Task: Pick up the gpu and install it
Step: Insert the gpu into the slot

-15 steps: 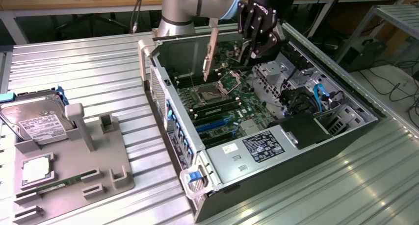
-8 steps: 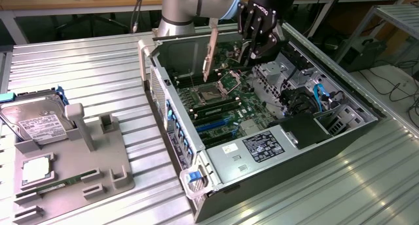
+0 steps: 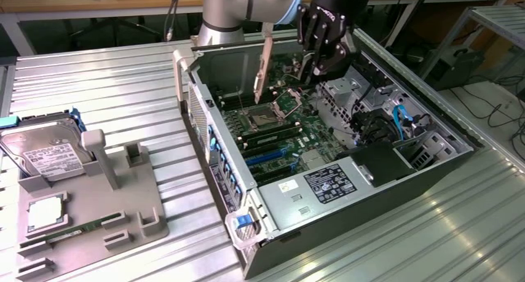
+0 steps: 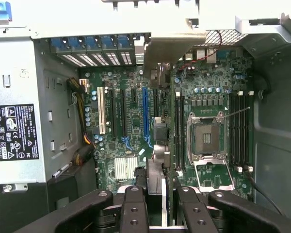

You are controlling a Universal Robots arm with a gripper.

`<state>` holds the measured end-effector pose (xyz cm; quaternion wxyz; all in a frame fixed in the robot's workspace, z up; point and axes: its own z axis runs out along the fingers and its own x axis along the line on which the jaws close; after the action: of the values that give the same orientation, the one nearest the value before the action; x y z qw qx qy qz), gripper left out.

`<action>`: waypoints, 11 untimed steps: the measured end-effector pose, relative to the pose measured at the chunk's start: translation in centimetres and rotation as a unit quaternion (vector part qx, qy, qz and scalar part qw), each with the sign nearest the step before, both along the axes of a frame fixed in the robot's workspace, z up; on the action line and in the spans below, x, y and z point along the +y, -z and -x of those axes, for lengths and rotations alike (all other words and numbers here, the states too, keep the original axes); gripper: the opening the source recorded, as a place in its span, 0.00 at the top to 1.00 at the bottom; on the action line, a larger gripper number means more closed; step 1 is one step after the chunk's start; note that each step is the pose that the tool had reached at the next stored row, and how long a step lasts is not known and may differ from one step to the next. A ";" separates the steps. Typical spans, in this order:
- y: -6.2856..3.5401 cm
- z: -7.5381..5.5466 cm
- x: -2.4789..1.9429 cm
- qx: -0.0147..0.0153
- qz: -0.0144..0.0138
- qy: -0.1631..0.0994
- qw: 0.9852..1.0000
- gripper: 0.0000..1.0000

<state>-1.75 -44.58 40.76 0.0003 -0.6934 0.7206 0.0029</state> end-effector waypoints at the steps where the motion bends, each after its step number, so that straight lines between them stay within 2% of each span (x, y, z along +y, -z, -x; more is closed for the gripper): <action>1: 0.03 0.0 0.00 0.000 0.000 0.000 1.000 0.72; 11: 0.35 0.0 0.00 0.000 0.000 0.000 1.000 0.72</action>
<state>-1.75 -44.58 40.42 0.0003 -0.6934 0.7206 0.0029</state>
